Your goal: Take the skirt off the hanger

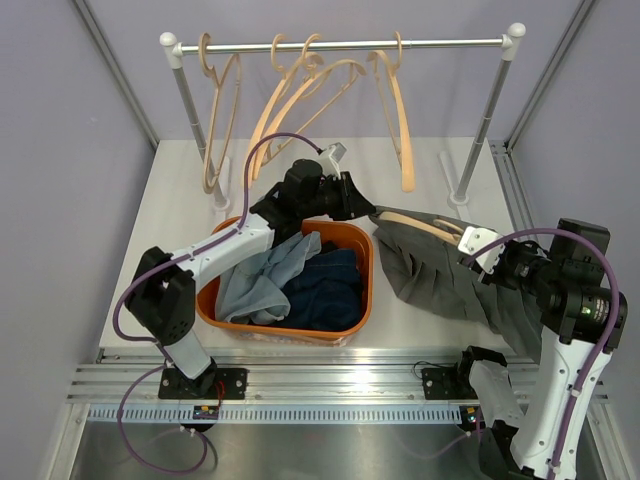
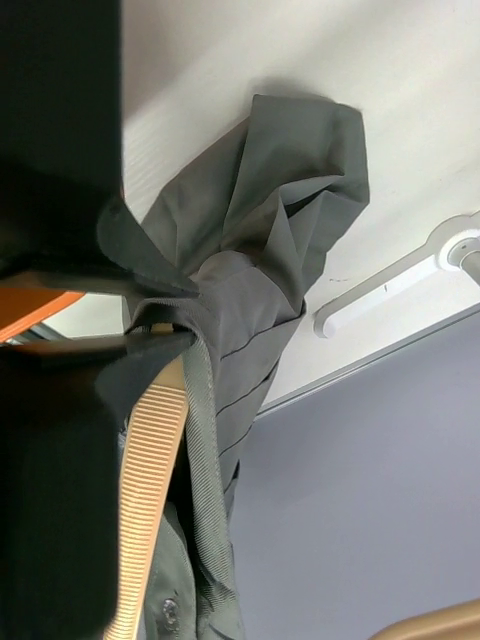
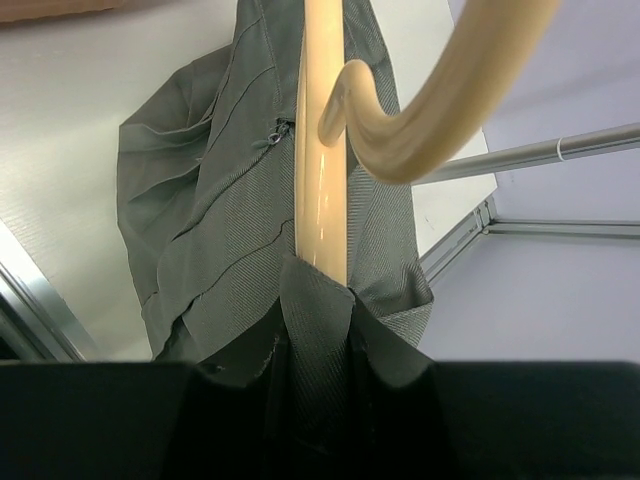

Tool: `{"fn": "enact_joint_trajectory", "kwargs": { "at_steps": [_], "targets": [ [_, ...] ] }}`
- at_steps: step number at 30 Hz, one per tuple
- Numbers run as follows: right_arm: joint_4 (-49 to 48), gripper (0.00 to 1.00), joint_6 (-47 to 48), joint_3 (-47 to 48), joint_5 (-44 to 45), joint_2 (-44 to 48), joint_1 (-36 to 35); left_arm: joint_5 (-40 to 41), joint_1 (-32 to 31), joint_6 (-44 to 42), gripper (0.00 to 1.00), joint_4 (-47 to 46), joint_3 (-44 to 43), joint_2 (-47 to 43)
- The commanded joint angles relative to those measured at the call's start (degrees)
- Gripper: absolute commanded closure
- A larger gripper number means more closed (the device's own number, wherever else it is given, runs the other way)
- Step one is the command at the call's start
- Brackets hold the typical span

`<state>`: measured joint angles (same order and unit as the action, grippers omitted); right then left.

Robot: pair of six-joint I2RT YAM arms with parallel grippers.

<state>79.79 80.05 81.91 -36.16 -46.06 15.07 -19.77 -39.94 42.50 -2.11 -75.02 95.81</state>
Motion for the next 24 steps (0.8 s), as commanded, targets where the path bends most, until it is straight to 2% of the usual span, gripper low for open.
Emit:
{"fn": "enact_joint_trajectory", "kwargs": {
  "at_steps": [1,2,3,9,14,17,22,23,24],
  "targets": [
    [4.76,1.00,-0.24,0.36,-1.63,0.54,0.22,-2.38,0.66,-1.01,0.88,-2.29,-2.50,0.69],
    [4.68,1.00,-0.77,0.36,-1.54,0.36,0.22,-2.38,0.74,-1.28,1.00,-2.11,-2.41,0.61],
    [4.59,1.00,-1.03,0.53,-1.46,0.19,0.22,-1.77,0.92,-1.54,1.00,-1.76,-2.15,0.52],
    [3.36,1.00,-4.19,3.42,-2.07,-0.96,0.22,2.98,3.37,-6.63,1.00,5.17,-1.97,0.34],
    [4.15,1.00,-5.87,5.89,-3.65,-2.54,0.13,3.42,5.75,-8.92,1.00,6.50,1.19,-0.27],
    [4.23,1.00,-6.66,6.07,-4.62,-3.07,0.22,2.81,6.37,-9.54,1.00,6.15,2.95,-0.54],
    [3.18,1.00,-8.42,5.19,-4.53,-3.16,0.22,-1.32,6.46,-8.22,1.00,0.19,5.15,-1.59],
    [2.40,1.00,-8.86,4.93,-4.27,-3.07,0.22,-2.54,6.46,-8.14,0.99,-0.69,5.59,-2.11],
    [1.78,1.00,-10.25,4.32,-3.66,-3.15,0.22,-2.90,6.46,-8.05,0.93,-1.57,5.68,-2.38]
  ]
}}
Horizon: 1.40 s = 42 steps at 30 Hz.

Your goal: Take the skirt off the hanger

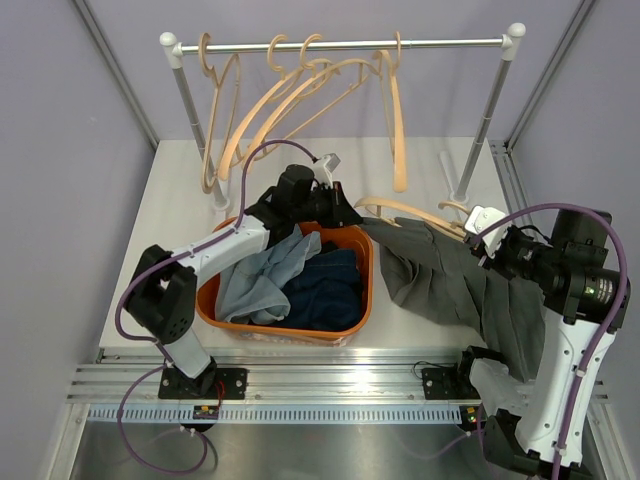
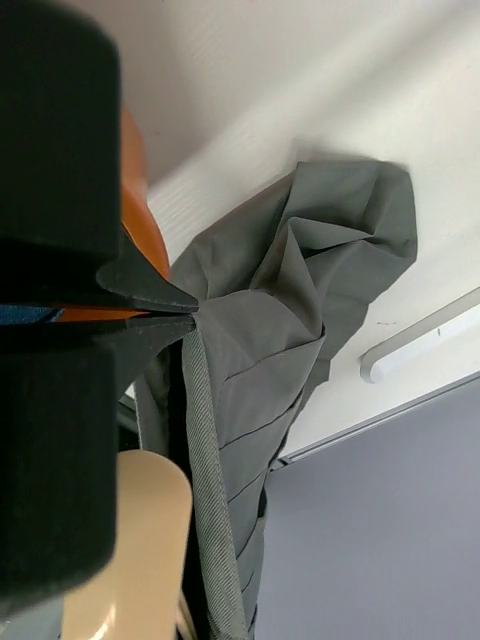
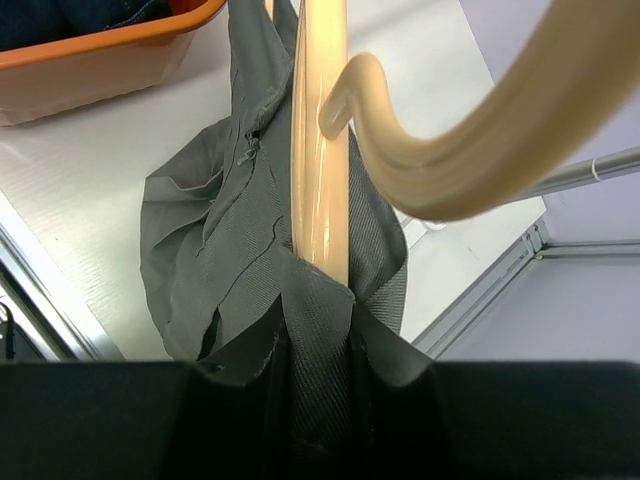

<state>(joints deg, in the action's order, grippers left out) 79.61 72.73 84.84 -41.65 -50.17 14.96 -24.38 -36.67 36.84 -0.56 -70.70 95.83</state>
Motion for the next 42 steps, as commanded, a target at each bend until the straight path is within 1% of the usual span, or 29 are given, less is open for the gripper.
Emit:
{"fn": "enact_joint_trajectory", "kwargs": {
  "at_steps": [1,2,3,4,8,10,11,14,15,17,20,21,22,23,24,26,27,29,30,32,35,42],
  "targets": [
    [1.25,1.00,-3.64,1.04,2.18,1.13,0.33,1.36,3.09,-2.39,0.83,-3.40,1.44,-2.67],
    [0.03,1.00,-4.17,0.42,2.79,1.04,0.33,0.48,3.18,-2.47,0.73,-4.18,1.79,-3.54],
    [-0.33,1.00,-4.78,0.24,3.06,1.13,0.33,0.04,3.09,-2.74,0.70,-4.62,2.05,-4.07],
    [-0.95,1.00,-5.49,-0.02,3.15,1.13,0.33,-0.75,3.09,-2.83,0.63,-5.15,2.40,-4.60],
    [-2.27,1.00,-6.64,-1.43,4.47,1.22,0.33,-3.73,3.09,-4.67,0.43,-9.62,5.47,-8.02],
    [-2.62,1.00,-6.64,-2.04,5.08,1.22,0.33,-5.05,3.09,-6.34,0.38,-11.39,8.20,-10.39],
    [-3.06,1.00,-6.72,-2.65,5.69,1.22,0.33,-6.19,3.18,-7.73,0.34,-13.22,9.08,-11.19],
    [-3.76,1.00,-7.25,-3.45,6.31,0.87,0.33,-9.19,3.09,-9.32,0.30,-16.74,12.15,-13.91],
    [-3.85,1.00,-7.51,-3.54,6.40,0.60,0.33,-9.89,3.00,-10.03,0.27,-17.45,12.68,-15.05],
    [-3.85,1.00,-7.34,-3.89,6.40,-0.01,0.33,-12.43,2.83,-11.26,0.25,-18.68,13.65,-16.11],
    [-2.45,1.00,-5.68,-3.98,5.01,-0.89,0.33,-13.76,1.17,-17.04,0.23,-18.34,14.18,-18.92],
    [-2.01,1.00,-4.10,-4.07,4.48,-0.98,0.24,-13.07,0.20,-22.20,0.23,-17.38,14.18,-19.80],
    [-1.22,1.00,-3.04,-4.24,3.86,-1.07,0.33,-12.28,-0.85,-25.21,0.22,-16.33,14.01,-21.46],
    [-0.95,1.00,-2.07,-4.50,2.72,-0.98,0.33,-10.18,-3.21,-28.63,0.22,-13.45,13.22,-22.17],
    [-0.69,1.00,-0.32,-4.51,2.10,-1.07,0.33,-8.59,-4.46,-34.93,0.21,-11.59,12.52,-22.70],
    [0.45,1.00,1.44,-4.33,0.61,-1.68,0.33,-4.65,-7.18,-39.89,0.21,-7.99,10.85,-23.32],
    [1.06,1.00,3.80,-4.07,0.08,-2.20,0.33,-3.06,-7.89,-42.96,0.21,-7.19,10.41,-23.50],
    [2.74,1.00,6.27,-3.63,-1.06,-2.74,0.33,-0.42,-8.94,-45.27,0.21,-6.04,9.79,-23.67],
    [3.09,1.00,9.07,-3.54,-1.41,-3.00,0.33,0.38,-9.12,-46.84,0.21,-5.95,9.27,-23.59],
    [4.67,1.00,14.60,-3.45,-2.55,-2.91,0.33,0.91,-9.39,-48.69,0.21,-5.68,8.56,-22.98],
    [6.51,1.00,20.41,-2.49,-4.83,-3.70,0.24,0.92,-9.83,-50.37,0.22,-4.37,5.23,-20.70],
    [11.79,1.00,25.88,2.44,-9.50,-7.57,0.16,1.70,-12.11,-52.57,0.26,-2.17,0.65,-15.77]
  ]
}}
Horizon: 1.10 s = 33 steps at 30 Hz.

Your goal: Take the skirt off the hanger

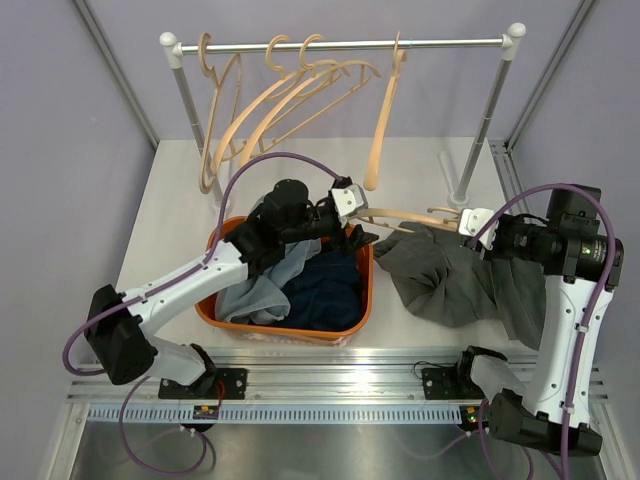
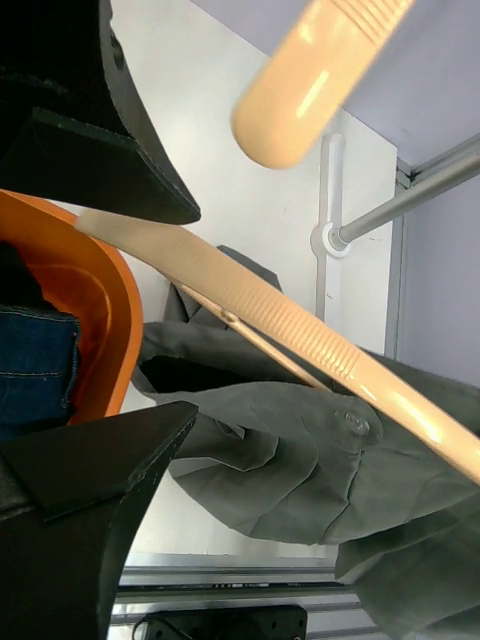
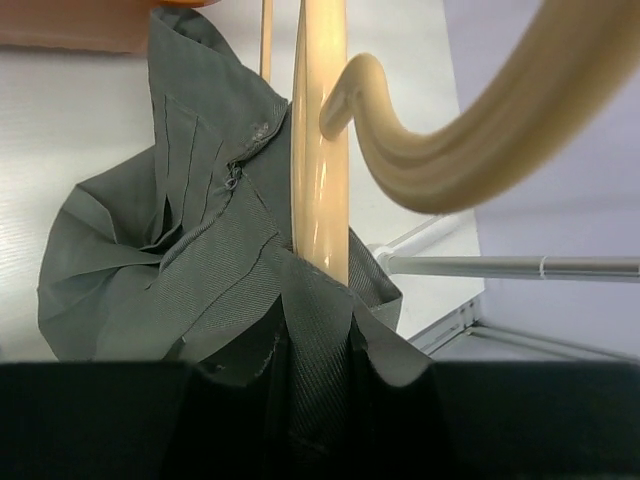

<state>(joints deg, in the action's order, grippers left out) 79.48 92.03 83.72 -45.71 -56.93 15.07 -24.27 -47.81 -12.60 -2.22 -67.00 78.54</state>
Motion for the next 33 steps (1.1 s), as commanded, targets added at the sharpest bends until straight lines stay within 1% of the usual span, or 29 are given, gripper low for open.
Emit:
{"fn": "enact_joint_trajectory", "kwargs": {
  "at_steps": [1,5,7,8,10,11,15,17,18,20,21,22,23,25,29,33],
  "targets": [
    [12.79,1.00,7.28,3.73,-5.87,-0.99,0.05,1.34,-1.23,-3.31,0.27,-0.42,-3.66,2.57],
    [13.42,1.00,7.99,3.82,-8.25,-1.43,-0.48,1.07,-2.19,-4.53,0.32,0.81,-5.50,4.68],
    [14.03,1.00,8.17,3.99,-8.78,-1.87,-0.74,1.59,-2.37,-4.98,0.36,1.34,-6.29,5.30],
    [14.12,1.00,8.17,4.17,-9.04,-1.96,-0.83,1.86,-2.37,-5.33,0.46,1.69,-6.82,5.74],
    [14.21,1.00,7.99,4.26,-9.39,-2.14,-1.01,2.56,-2.37,-5.59,0.61,1.95,-7.26,6.09],
    [14.30,1.00,7.99,4.43,-9.57,-2.14,-1.09,2.65,-2.37,-5.94,0.73,1.95,-7.35,6.18],
    [14.30,1.00,7.46,4.61,-10.36,-2.57,-1.36,2.39,-2.37,-6.30,0.82,1.87,-7.62,6.10],
    [13.95,1.00,6.59,4.87,-10.80,-2.84,-1.53,1.07,-2.46,-6.65,0.83,2.04,-7.62,6.10],
    [13.68,1.00,6.32,5.04,-11.06,-3.10,-1.54,0.81,-2.37,-6.65,0.87,2.04,-7.53,5.83],
    [12.98,1.00,4.40,5.48,-11.85,-3.45,-1.54,0.28,-2.46,-6.56,1.00,2.04,-7.18,5.48],
    [12.54,1.00,3.78,5.66,-12.12,-3.80,-1.54,0.37,-2.37,-6.56,1.00,2.04,-6.92,5.13],
    [11.49,0.96,2.99,5.75,-12.55,-3.98,-1.62,0.80,-2.37,-6.56,1.00,2.04,-6.22,4.26],
    [10.44,0.95,0.46,5.66,-12.82,-4.07,-1.54,1.15,-2.37,-6.47,1.00,2.04,-5.78,3.73],
    [7.97,0.93,-1.76,5.57,-13.52,-4.42,-1.62,2.12,-2.37,-6.56,1.00,2.04,-4.46,1.89],
    [5.42,0.91,-6.06,5.31,-14.67,-5.12,-1.62,4.32,-2.37,-7.09,1.00,3.35,-1.91,-1.72],
    [5.85,0.98,-6.69,5.84,-16.07,-6.26,-1.54,4.15,-2.20,-7.09,1.00,4.33,-1.38,-3.66]
  ]
}}
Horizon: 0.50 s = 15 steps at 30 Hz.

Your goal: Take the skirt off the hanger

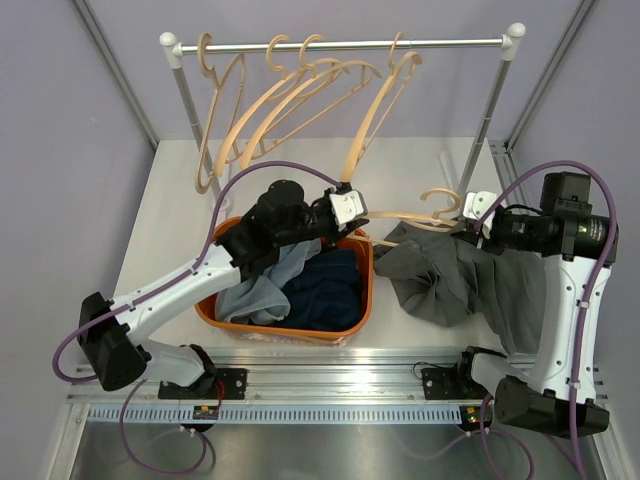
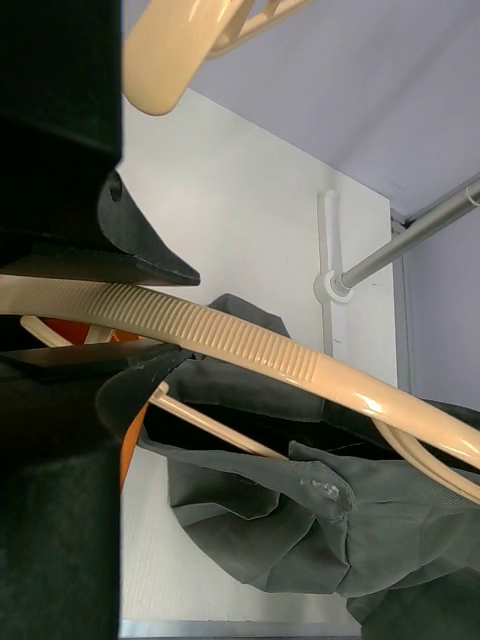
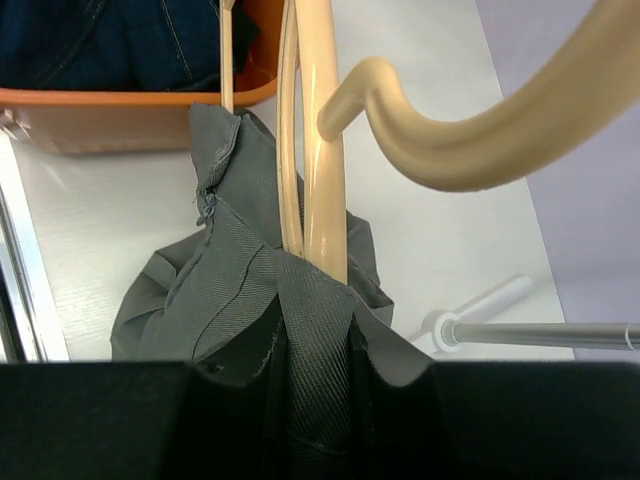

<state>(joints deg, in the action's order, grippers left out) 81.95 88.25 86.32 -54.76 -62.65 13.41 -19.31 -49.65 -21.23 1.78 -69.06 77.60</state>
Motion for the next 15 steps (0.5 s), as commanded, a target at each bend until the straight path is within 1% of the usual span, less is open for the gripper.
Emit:
{"fn": "enact_joint_trajectory", "kwargs": {
  "at_steps": [1,2,4,5,6,8,12,15],
  "targets": [
    [4.00,0.98,-2.47,3.85,-7.72,-0.71,0.04,-1.77,-0.36,1.63,1.00,0.42,0.59,-2.72],
    [4.61,0.99,-1.42,4.11,-7.99,-0.89,-0.05,-2.22,-0.45,1.90,0.89,0.50,0.50,-2.37],
    [5.67,1.00,-0.89,4.90,-8.17,-1.24,-0.40,-4.14,-0.45,2.16,0.73,0.68,-0.46,-1.76],
    [5.85,1.00,-0.71,5.17,-8.08,-1.33,-0.75,-4.59,-0.45,2.25,0.53,0.85,-0.90,-1.23],
    [6.20,1.00,-0.62,5.17,-7.99,-1.33,-1.01,-5.03,-0.45,2.25,0.47,1.12,-1.95,-0.01],
    [6.29,1.00,-0.71,5.26,-7.90,-1.16,-1.54,-7.05,-0.45,1.81,0.43,2.26,-3.44,1.32],
    [5.77,1.00,-1.06,4.82,-7.38,-0.54,-2.77,-8.55,-0.54,0.49,0.39,4.63,-7.05,4.48],
    [4.98,1.00,-1.67,3.85,-6.94,0.07,-3.48,-8.29,-0.54,-0.56,0.40,5.86,-8.55,5.89]
  ]
}}
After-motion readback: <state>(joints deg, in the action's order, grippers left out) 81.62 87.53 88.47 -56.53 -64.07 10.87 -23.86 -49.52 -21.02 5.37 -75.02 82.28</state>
